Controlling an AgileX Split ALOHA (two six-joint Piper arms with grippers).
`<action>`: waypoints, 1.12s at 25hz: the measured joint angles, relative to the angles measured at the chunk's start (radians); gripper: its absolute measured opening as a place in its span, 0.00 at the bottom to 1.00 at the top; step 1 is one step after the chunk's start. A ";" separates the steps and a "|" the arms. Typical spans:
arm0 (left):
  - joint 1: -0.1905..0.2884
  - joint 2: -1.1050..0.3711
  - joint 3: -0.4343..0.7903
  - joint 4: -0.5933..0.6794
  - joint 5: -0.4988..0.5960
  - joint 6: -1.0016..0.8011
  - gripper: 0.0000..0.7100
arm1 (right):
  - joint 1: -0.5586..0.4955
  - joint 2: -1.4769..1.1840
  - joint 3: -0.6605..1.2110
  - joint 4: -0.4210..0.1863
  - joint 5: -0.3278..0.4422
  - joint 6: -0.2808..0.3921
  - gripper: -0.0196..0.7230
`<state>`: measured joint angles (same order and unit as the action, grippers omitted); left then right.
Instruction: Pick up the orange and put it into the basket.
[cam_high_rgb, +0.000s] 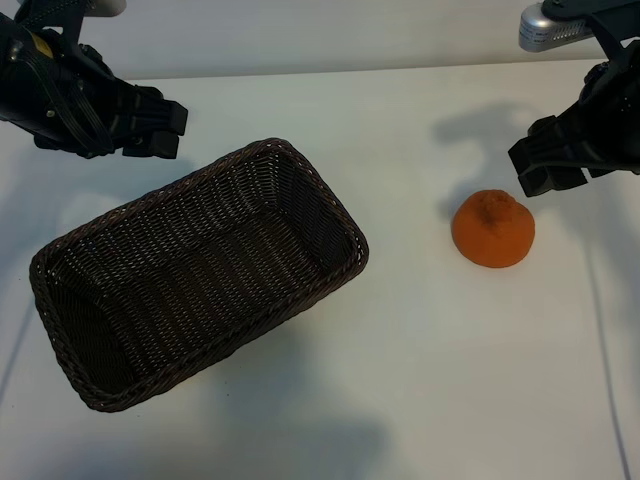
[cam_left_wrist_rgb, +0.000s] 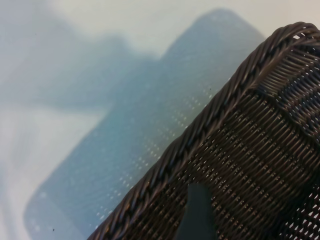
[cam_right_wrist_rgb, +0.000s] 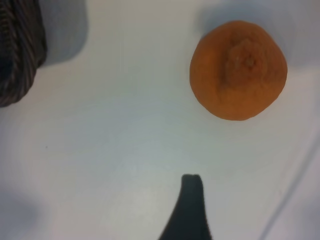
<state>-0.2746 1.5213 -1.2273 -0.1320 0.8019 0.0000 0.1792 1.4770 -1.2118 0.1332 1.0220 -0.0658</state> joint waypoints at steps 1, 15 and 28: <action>0.000 0.000 0.000 0.000 0.000 0.000 0.84 | 0.000 0.000 0.000 0.000 0.000 0.000 0.83; 0.000 0.000 0.000 0.000 0.000 0.000 0.84 | 0.000 0.000 0.000 -0.001 0.000 0.000 0.83; 0.000 0.000 0.000 0.000 -0.002 -0.031 0.84 | 0.000 0.000 0.000 -0.001 0.001 0.000 0.83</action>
<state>-0.2746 1.5213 -1.2273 -0.1320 0.8004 -0.0313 0.1792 1.4770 -1.2118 0.1324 1.0225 -0.0658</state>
